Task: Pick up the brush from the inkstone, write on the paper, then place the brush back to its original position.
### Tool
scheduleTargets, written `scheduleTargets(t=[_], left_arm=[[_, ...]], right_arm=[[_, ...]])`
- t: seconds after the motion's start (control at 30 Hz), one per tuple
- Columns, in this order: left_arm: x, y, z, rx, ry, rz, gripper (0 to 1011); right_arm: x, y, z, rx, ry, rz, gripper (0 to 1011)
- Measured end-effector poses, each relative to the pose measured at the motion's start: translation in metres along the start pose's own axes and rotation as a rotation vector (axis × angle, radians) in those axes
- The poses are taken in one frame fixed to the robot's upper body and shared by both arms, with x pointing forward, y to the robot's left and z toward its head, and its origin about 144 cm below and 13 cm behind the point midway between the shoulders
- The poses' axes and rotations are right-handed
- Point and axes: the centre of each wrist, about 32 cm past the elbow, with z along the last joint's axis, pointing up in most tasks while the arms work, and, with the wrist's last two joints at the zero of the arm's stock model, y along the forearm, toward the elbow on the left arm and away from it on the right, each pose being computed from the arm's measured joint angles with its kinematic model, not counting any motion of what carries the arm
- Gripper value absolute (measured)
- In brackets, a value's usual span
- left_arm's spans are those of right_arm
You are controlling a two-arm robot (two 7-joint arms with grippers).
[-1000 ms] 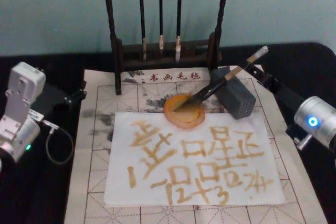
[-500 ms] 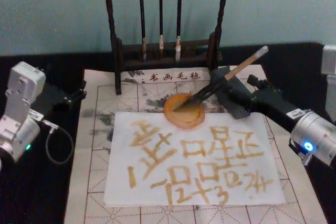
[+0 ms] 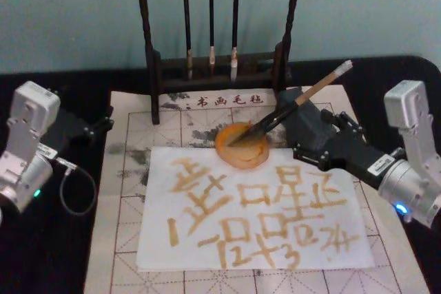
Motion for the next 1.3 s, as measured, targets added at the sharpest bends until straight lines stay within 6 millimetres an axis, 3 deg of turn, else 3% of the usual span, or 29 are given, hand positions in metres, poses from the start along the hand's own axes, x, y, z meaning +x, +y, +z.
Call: scheduleTargets(t=[1.3], left_arm=[[0.0000, 0.0000, 0.0000, 0.000, 0.000, 0.000, 1001]], right_arm=[[-0.0064, 0.0024, -0.0096, -0.039, -0.021, -0.028, 1000]])
